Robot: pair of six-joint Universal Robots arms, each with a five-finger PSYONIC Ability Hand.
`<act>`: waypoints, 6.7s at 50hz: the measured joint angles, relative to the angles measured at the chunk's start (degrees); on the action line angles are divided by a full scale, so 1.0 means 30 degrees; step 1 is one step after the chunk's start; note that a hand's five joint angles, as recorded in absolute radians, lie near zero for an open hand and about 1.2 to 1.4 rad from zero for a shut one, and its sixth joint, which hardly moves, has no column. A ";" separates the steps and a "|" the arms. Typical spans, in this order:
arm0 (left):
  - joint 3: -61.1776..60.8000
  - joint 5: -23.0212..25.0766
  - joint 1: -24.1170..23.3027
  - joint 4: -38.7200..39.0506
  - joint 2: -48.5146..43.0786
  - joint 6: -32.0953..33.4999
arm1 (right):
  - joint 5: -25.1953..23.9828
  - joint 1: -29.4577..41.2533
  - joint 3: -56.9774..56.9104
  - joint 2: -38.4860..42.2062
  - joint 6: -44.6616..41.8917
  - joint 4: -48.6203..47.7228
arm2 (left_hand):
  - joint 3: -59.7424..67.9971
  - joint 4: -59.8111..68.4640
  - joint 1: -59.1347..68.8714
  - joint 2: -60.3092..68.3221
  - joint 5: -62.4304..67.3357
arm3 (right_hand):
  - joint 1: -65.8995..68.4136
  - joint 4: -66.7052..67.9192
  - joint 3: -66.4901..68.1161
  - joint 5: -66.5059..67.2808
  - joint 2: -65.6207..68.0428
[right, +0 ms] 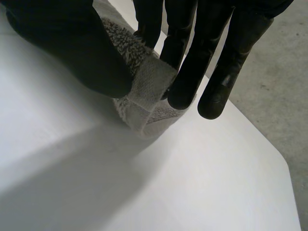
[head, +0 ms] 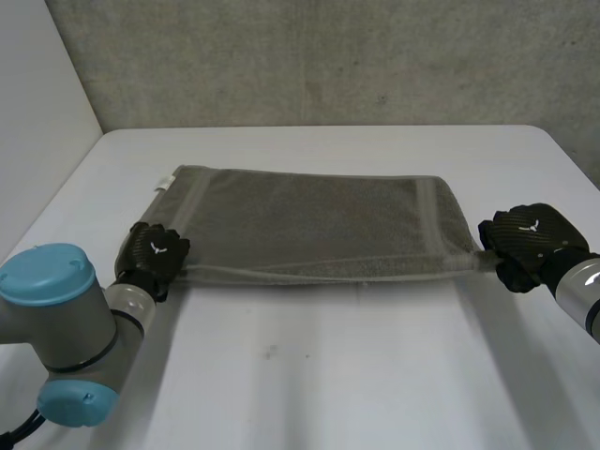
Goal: Fold the laundry
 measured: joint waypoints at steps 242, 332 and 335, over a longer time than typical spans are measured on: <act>0.0179 -0.0289 -0.4751 0.0056 0.0218 -0.9575 | 0.3318 0.5033 0.2218 0.2623 0.4392 -0.3803 | -1.5452 -1.5389 -1.5142 -1.5450 -1.4690 | 0.0584 -0.0316 -0.0336 -0.0130 -0.0027; 0.2330 -0.1380 -0.5139 -0.5869 0.4528 -1.6277 | 0.2501 1.0213 -0.7962 0.5200 1.3612 0.0327 | -1.5452 -1.5390 -1.5142 -1.5452 -1.4690 | -1.4103 -1.8336 -1.8693 -1.7498 -1.8131; 0.2687 -0.1602 -0.5454 -0.6852 0.3561 -1.6703 | 0.2384 1.0103 -0.8206 0.6043 1.3570 0.0872 | -1.5450 -1.5390 -1.5140 -1.5452 -1.4690 | -1.4103 -1.8336 -1.8693 -1.7504 -1.8131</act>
